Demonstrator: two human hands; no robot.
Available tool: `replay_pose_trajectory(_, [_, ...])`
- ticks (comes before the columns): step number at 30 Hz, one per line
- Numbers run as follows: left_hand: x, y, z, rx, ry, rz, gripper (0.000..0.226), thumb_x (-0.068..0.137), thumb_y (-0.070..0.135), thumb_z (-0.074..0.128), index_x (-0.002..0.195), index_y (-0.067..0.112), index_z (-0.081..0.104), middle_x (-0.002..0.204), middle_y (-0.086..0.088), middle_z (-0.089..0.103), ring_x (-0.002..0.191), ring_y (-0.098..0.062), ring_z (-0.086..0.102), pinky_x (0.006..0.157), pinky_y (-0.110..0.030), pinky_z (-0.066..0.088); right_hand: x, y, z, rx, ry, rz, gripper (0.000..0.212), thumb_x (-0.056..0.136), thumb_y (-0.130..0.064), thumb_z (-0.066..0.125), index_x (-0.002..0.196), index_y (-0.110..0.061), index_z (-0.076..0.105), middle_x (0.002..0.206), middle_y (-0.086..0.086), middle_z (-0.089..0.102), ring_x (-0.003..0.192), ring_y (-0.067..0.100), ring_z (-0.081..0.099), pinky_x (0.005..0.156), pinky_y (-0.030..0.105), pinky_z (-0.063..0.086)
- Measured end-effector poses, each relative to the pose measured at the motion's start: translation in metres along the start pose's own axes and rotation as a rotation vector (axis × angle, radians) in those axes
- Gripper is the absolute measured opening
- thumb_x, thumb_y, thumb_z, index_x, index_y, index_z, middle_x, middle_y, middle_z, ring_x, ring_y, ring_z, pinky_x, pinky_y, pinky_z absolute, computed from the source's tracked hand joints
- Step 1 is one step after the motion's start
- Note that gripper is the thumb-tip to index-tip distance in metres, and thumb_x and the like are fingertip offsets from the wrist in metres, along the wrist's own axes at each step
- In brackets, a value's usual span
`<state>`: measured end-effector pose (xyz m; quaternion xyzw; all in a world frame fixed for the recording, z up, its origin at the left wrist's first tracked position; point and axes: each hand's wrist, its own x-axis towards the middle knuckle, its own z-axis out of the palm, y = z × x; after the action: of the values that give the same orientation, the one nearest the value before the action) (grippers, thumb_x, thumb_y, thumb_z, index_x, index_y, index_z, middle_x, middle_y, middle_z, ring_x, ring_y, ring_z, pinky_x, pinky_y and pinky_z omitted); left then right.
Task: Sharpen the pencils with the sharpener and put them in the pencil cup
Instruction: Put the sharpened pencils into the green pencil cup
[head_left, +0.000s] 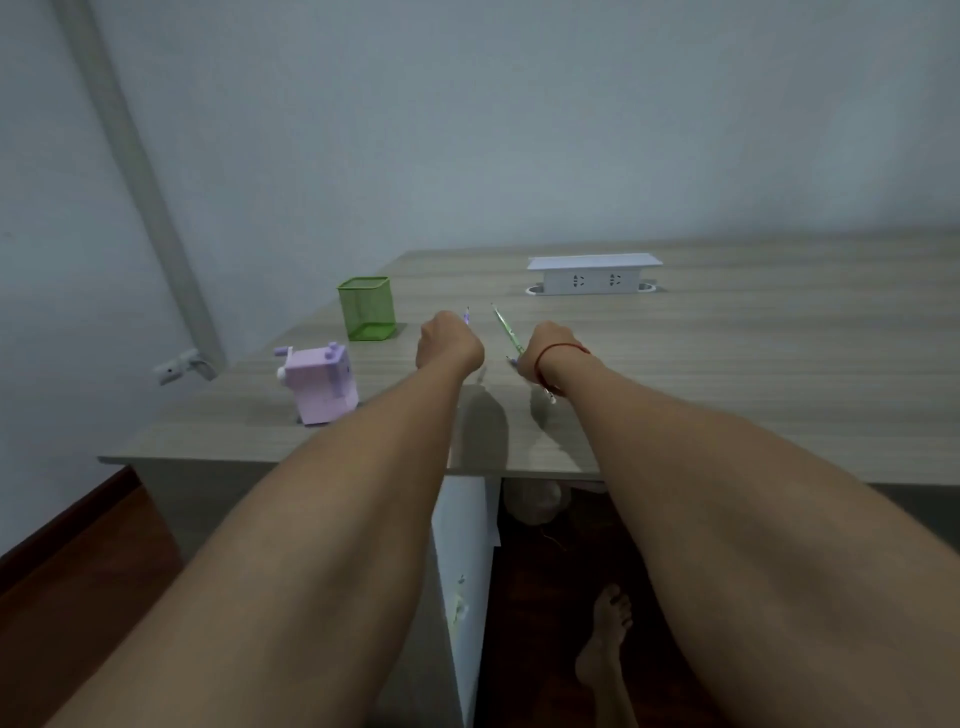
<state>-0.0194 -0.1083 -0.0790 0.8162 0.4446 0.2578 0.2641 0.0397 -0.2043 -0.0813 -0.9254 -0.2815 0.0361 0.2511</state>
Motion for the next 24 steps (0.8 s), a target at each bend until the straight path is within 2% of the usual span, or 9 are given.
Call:
replay_pose_trajectory(3, [-0.001, -0.003, -0.036, -0.048, 0.013, 0.003, 0.022, 0.086, -0.003, 0.05, 0.106, -0.004, 0.058, 0.115, -0.021, 0.063, 0.101, -0.035, 0.066, 0.067, -0.033, 0.047, -0.009, -0.023, -0.009, 0.024, -0.011, -0.067, 0.03, 0.088, -0.005, 0.056, 0.118, 0.0, 0.058, 0.122, 0.018, 0.06, 0.106, 0.033, 0.06, 0.072, 0.028, 0.04])
replay_pose_trajectory(5, [-0.001, -0.006, -0.061, -0.08, 0.03, 0.018, 0.014, 0.086, -0.004, 0.048, 0.097, -0.004, 0.057, 0.116, -0.021, 0.062, 0.101, -0.035, 0.065, 0.063, -0.034, 0.049, -0.014, -0.044, -0.015, 0.038, -0.024, -0.111, 0.028, 0.088, -0.002, 0.053, 0.115, -0.001, 0.056, 0.123, 0.019, 0.059, 0.093, 0.032, 0.055, 0.072, 0.027, 0.038])
replay_pose_trajectory(8, [0.005, -0.013, -0.095, -0.122, 0.092, 0.016, 0.014, 0.087, -0.002, 0.048, 0.097, 0.002, 0.056, 0.118, -0.021, 0.06, 0.107, -0.036, 0.062, 0.076, -0.039, 0.053, -0.017, -0.077, -0.022, 0.062, -0.024, -0.167, 0.029, 0.088, -0.004, 0.052, 0.117, 0.0, 0.055, 0.12, 0.017, 0.059, 0.086, 0.028, 0.047, 0.073, 0.027, 0.038])
replay_pose_trajectory(11, [0.025, -0.02, -0.122, -0.166, 0.152, 0.033, 0.011, 0.086, 0.003, 0.049, 0.094, 0.001, 0.056, 0.115, -0.021, 0.06, 0.101, -0.037, 0.062, 0.073, -0.034, 0.05, -0.011, -0.11, -0.026, 0.102, -0.014, -0.204, 0.026, 0.085, -0.006, 0.054, 0.111, -0.004, 0.055, 0.109, 0.015, 0.056, 0.085, 0.029, 0.047, 0.071, 0.028, 0.039])
replay_pose_trajectory(16, [0.068, -0.023, -0.151, -0.234, 0.221, 0.046, 0.023, 0.09, 0.012, 0.051, 0.105, -0.001, 0.061, 0.111, -0.019, 0.063, 0.096, -0.037, 0.064, 0.083, -0.042, 0.057, 0.018, -0.153, -0.02, 0.181, -0.009, -0.234, 0.035, 0.085, -0.01, 0.054, 0.119, -0.003, 0.054, 0.119, 0.016, 0.059, 0.085, 0.03, 0.049, 0.07, 0.029, 0.039])
replay_pose_trajectory(21, [0.116, -0.034, -0.148, -0.292, 0.278, 0.059, 0.024, 0.092, 0.015, 0.053, 0.113, 0.003, 0.057, 0.119, -0.016, 0.059, 0.103, -0.034, 0.062, 0.09, -0.041, 0.053, 0.063, -0.178, -0.007, 0.299, 0.019, -0.226, 0.037, 0.088, -0.016, 0.054, 0.124, -0.008, 0.049, 0.125, 0.012, 0.056, 0.11, 0.032, 0.057, 0.081, 0.032, 0.044])
replay_pose_trajectory(24, [0.15, -0.037, -0.141, -0.346, 0.353, 0.086, 0.025, 0.092, 0.017, 0.054, 0.114, 0.005, 0.056, 0.119, -0.015, 0.06, 0.103, -0.031, 0.062, 0.089, -0.038, 0.051, 0.094, -0.194, -0.002, 0.39, 0.085, -0.247, 0.036, 0.09, -0.022, 0.052, 0.123, -0.009, 0.048, 0.124, 0.01, 0.056, 0.111, 0.031, 0.058, 0.088, 0.035, 0.047])
